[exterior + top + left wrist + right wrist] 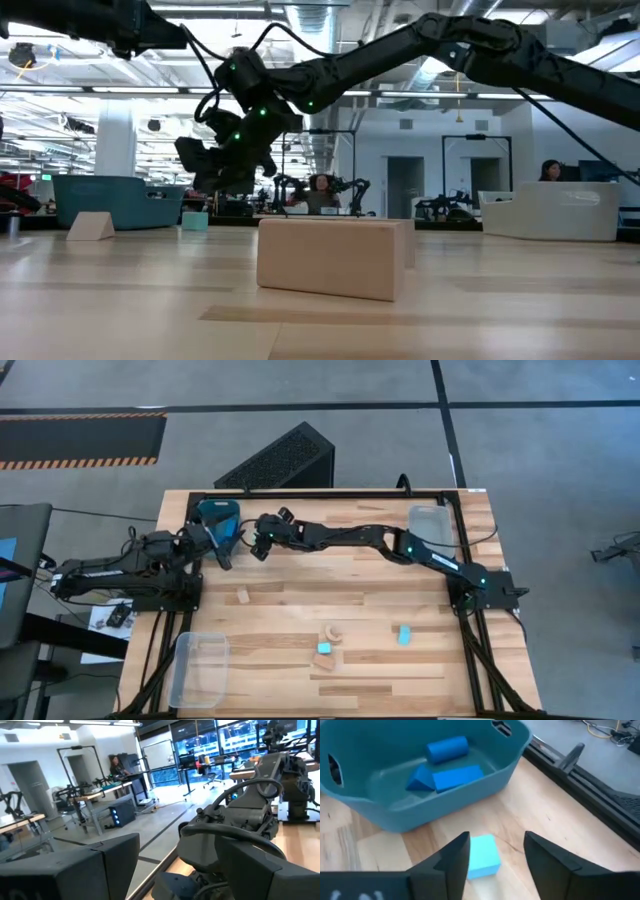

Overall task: Sort & place blocks by color
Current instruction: Put the top light blue block into the transparent bin

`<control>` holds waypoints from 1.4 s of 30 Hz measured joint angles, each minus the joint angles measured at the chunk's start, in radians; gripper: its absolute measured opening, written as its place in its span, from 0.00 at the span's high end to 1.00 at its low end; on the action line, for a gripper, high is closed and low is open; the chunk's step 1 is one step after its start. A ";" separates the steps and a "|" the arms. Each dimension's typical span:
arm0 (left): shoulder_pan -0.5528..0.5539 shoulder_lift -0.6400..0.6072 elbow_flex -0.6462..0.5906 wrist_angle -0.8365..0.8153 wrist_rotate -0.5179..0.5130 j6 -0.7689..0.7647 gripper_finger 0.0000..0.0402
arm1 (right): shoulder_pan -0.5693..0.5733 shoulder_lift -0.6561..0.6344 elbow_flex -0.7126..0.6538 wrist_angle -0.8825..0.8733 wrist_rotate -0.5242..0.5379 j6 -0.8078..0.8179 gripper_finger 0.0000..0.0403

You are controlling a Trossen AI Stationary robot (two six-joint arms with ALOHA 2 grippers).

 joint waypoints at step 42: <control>0.039 0.193 0.010 0.083 -0.077 -0.032 0.38 | -0.063 0.069 0.057 -0.042 -0.273 -0.026 1.00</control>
